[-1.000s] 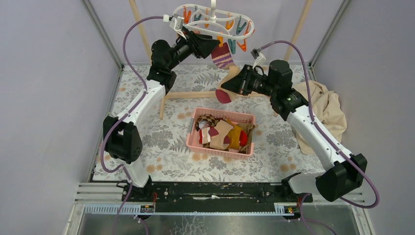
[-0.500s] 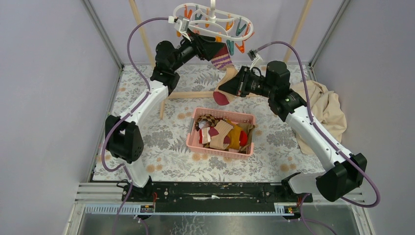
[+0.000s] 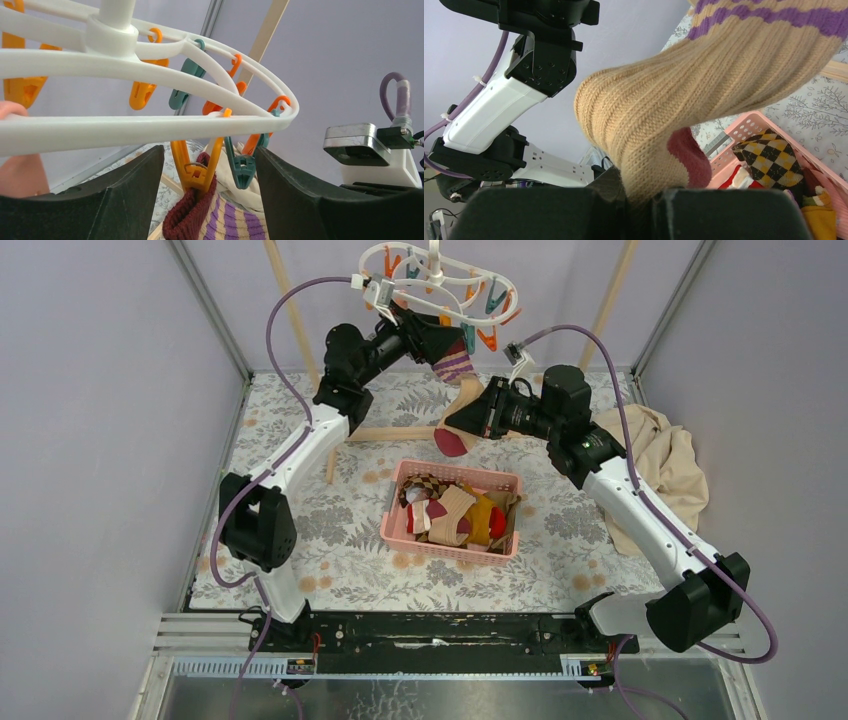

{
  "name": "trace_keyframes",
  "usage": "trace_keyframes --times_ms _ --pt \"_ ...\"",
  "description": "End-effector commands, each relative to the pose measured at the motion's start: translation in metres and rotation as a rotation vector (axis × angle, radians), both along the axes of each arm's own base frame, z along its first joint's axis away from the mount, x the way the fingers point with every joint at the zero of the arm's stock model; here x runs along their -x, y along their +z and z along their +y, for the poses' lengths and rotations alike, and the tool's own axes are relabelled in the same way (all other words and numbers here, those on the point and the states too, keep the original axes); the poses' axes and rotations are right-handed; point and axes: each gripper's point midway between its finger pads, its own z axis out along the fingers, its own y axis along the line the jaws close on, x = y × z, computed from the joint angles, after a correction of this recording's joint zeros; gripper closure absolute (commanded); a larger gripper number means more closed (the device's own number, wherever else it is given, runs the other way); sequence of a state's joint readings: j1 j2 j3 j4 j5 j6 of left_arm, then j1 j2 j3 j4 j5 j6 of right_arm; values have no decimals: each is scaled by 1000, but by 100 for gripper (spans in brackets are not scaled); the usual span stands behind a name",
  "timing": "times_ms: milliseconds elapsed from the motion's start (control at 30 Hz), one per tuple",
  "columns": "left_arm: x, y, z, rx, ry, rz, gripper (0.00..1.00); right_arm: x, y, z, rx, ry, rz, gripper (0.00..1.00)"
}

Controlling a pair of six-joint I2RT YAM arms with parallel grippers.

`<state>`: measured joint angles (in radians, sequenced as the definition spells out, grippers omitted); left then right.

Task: Remove the socks clipped to the hanger
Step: Remove the sock from the hanger.

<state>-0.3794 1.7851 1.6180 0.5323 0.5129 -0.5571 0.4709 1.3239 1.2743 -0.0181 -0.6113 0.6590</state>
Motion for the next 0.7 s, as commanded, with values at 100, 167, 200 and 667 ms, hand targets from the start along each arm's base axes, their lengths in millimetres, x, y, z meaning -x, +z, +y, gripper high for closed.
trace_keyframes --times_ms 100,167,200,667 --pt "-7 25 9 44 16 -66 31 12 15 -2 -7 17 -50 100" --pt "-10 25 8 45 12 -64 36 13 14 -2 -5 18 -50 100" --pt "-10 27 7 47 8 -68 38 13 14 -2 -4 16 -50 100" --pt "-11 28 15 67 5 -64 48 13 6 -2 4 18 -39 100"
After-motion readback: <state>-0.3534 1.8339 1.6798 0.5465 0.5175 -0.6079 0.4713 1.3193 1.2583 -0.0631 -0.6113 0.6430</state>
